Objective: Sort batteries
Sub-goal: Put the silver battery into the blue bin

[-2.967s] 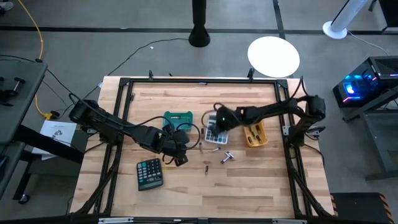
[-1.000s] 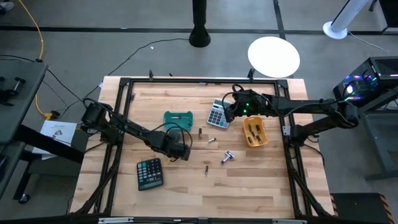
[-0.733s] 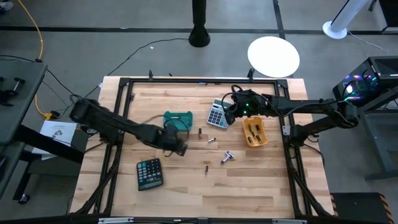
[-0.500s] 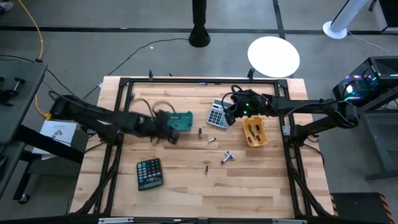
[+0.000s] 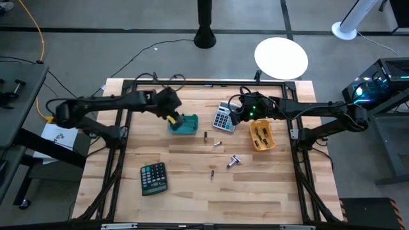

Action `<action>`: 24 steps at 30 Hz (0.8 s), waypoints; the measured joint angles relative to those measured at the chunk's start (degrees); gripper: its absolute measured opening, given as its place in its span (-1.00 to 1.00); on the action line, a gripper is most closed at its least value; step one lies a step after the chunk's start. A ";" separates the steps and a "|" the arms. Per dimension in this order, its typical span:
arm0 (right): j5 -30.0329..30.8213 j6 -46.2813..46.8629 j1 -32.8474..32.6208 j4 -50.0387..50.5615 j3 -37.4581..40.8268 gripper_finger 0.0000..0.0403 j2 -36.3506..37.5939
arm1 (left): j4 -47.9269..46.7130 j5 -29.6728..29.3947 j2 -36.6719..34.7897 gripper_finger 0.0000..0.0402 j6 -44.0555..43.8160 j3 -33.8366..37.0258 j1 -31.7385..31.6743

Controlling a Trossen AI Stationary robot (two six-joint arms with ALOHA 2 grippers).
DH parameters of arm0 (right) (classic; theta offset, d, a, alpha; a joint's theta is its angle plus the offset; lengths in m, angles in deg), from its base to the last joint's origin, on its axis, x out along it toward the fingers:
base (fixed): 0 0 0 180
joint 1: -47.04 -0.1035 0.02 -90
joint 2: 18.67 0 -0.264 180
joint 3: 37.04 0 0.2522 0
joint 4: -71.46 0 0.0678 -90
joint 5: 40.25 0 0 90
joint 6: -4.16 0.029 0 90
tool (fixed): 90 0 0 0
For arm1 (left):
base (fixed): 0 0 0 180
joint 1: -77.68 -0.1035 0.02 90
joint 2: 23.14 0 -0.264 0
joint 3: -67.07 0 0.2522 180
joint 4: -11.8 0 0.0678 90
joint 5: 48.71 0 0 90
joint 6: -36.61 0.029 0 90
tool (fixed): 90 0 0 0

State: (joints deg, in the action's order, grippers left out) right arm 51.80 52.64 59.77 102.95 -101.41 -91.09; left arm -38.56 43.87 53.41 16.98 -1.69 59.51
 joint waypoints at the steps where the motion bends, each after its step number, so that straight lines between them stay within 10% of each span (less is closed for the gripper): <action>1: -0.38 0.85 -0.02 -0.05 0.00 -1.00 0.00 | 0.46 2.23 1.36 -0.86 1.45 0.00 -0.33; 12: -8.36 -2.27 -0.09 -7.76 0.00 -0.96 0.02 | 5.39 4.84 11.25 -0.29 2.99 0.00 1.19; 24: -11.80 -32.67 -11.22 -7.53 -0.11 -0.24 -8.32 | 11.16 1.84 -0.22 -0.08 -9.32 -0.01 1.76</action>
State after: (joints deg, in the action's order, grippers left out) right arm 40.00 19.97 48.55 95.42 -101.52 -99.41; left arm -27.39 45.71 53.19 7.66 -1.70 61.26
